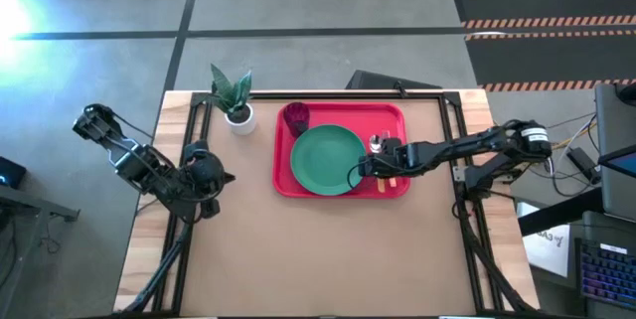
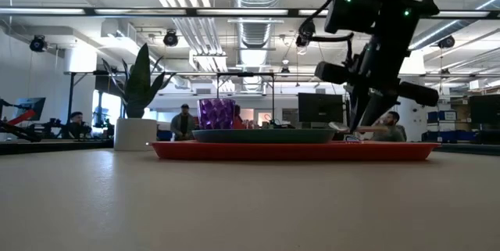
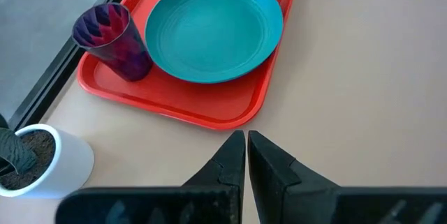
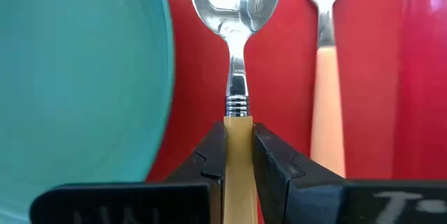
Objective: Pick and place plate/cup/fork/spoon on tray
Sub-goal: Put the light orange spoon on the red tray between the light orange fork and the green plate
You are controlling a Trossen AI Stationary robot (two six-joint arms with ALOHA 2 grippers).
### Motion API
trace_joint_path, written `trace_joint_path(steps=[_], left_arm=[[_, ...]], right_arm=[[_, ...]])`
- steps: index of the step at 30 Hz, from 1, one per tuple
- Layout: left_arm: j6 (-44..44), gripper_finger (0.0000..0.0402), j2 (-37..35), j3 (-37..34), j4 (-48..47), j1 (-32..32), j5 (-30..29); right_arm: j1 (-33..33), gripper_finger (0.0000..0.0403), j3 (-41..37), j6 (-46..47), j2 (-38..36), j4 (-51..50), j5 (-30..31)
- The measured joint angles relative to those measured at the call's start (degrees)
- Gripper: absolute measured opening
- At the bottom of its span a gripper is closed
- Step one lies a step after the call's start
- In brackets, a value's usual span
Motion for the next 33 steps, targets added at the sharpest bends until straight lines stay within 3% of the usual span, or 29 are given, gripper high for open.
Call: trace_joint_path(steps=[15,33], left_arm=[[0.1,0.0000,-0.3,0.0,0.0,0.0,0.0],[0.1,0.0000,-0.3,0.0,0.0,0.0,0.0]], right_arm=[[-2.0,0.0031,0.0,-1.7,6.6,4.0,-3.2],[-7.9,0.0031,0.0,-10.0,6.9,6.1,-5.3]])
